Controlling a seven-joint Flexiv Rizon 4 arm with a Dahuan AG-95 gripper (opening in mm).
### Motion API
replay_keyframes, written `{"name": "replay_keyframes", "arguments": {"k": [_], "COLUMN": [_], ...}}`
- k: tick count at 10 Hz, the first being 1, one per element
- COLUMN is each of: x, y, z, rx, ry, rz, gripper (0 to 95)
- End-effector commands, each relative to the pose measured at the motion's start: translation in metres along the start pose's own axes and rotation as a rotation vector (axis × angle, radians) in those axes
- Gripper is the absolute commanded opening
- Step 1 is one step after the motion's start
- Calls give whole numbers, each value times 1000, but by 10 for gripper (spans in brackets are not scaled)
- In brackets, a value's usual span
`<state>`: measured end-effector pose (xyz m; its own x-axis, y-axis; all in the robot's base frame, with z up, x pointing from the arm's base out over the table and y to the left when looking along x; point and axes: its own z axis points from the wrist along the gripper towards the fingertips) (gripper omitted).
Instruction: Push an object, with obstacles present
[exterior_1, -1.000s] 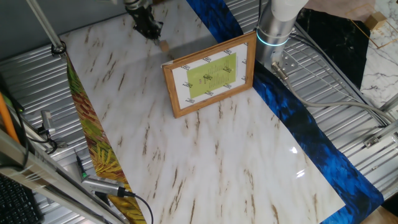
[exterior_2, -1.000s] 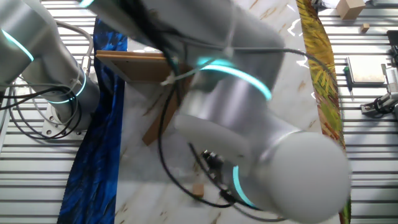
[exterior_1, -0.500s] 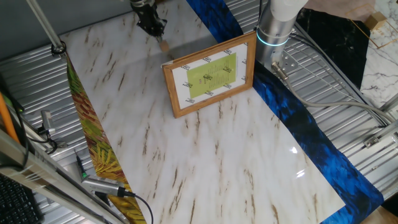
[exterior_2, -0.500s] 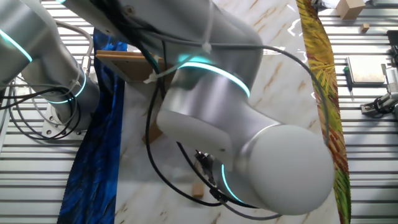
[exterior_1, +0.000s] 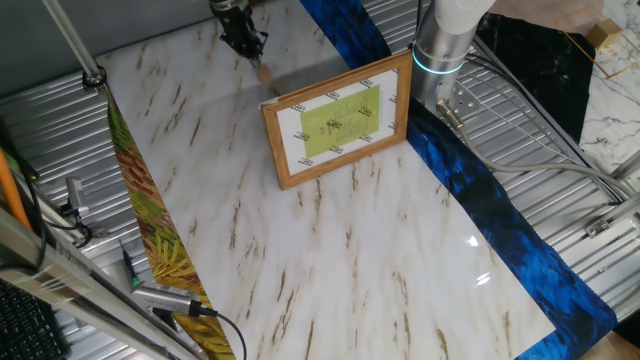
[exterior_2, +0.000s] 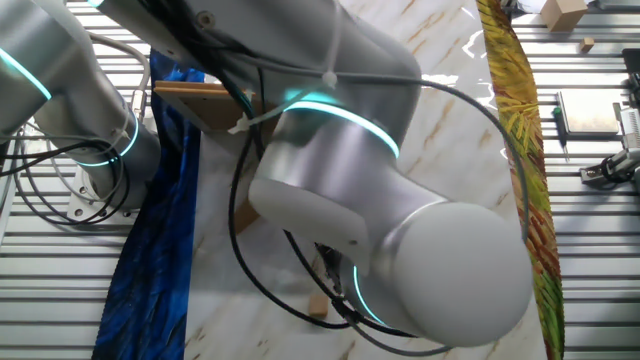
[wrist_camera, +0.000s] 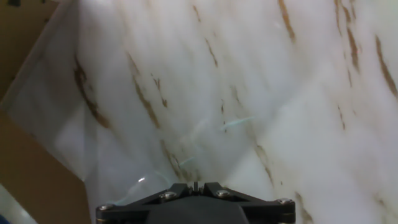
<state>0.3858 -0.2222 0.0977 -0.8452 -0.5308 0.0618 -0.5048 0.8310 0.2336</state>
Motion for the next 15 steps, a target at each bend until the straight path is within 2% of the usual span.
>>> {"name": "replay_keyframes", "arguments": {"k": [1,2,4,6,9,12,15], "x": [8,19,29,32,41,51,58], "y": [2,3,4,4,-2,-6,-5], "z": [5,13,22,24,33,38,47], "rx": [16,34,39,37,24,23,24], "ry": [8,20,21,22,14,11,-12], "rz": [72,93,121,133,127,126,131], "gripper": [0,0,0,0,0,0,0]}}
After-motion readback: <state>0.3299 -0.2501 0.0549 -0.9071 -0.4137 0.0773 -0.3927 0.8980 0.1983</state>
